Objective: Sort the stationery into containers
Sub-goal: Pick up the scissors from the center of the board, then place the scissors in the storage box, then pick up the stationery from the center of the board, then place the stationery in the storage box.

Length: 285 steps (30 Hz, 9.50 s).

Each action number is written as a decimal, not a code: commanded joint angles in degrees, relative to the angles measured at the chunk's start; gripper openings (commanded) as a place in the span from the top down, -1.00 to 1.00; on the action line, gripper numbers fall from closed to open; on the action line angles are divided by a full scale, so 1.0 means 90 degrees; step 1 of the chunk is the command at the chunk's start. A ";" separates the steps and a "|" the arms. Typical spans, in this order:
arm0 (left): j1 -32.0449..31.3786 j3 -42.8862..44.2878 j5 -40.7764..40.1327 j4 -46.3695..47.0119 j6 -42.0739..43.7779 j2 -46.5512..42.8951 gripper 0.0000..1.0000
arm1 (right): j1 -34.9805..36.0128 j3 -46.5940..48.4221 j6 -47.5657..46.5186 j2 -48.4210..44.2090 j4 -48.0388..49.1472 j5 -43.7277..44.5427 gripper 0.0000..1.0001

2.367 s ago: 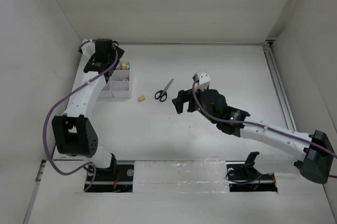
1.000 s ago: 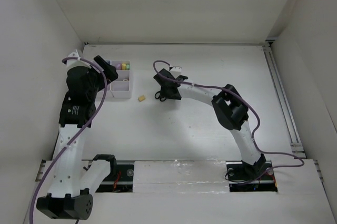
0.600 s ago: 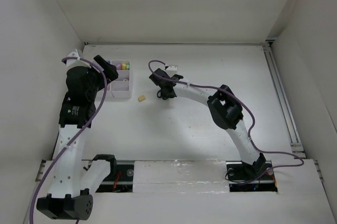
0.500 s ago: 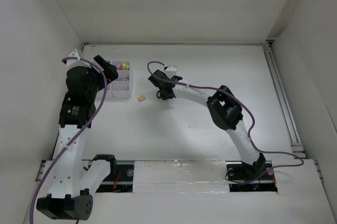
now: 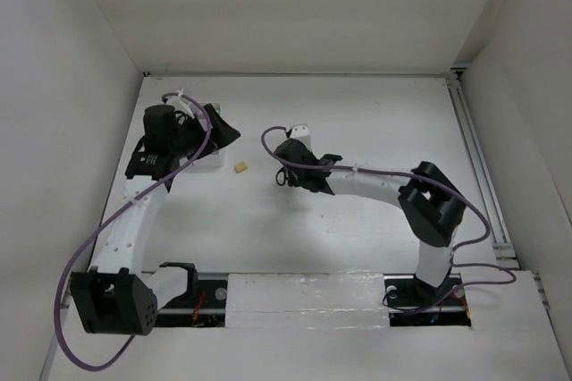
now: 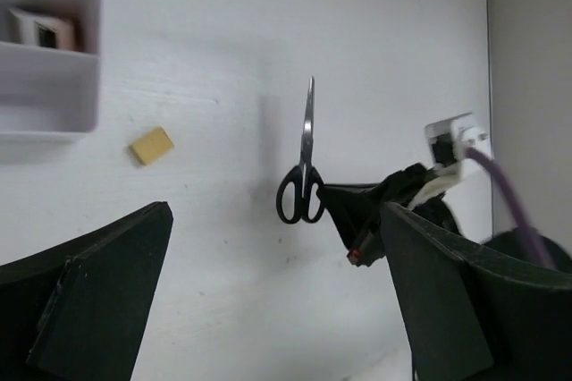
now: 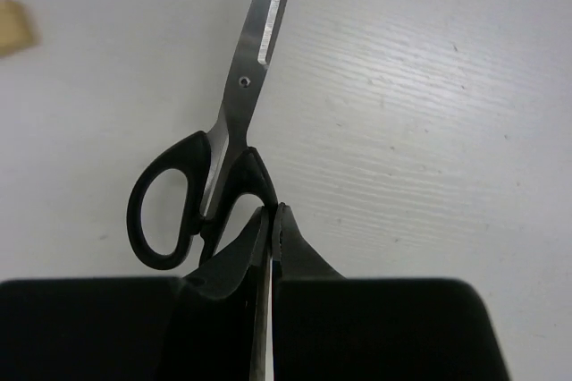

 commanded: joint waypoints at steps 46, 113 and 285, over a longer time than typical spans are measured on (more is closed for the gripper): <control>-0.0135 0.0246 -0.0418 0.0305 -0.0301 0.0013 1.00 | 0.0862 -0.0521 -0.1465 -0.2448 0.2377 -0.1190 -1.00; 0.0774 0.2786 -0.7035 -0.2030 -0.3904 0.3804 0.00 | 0.0666 -0.2269 -0.1689 -0.4413 0.1838 -0.1335 -1.00; 0.0676 0.0452 -0.2417 0.0441 -0.1990 0.2660 1.00 | 0.0549 -0.2582 -0.2950 -0.4177 0.3879 -0.2399 -1.00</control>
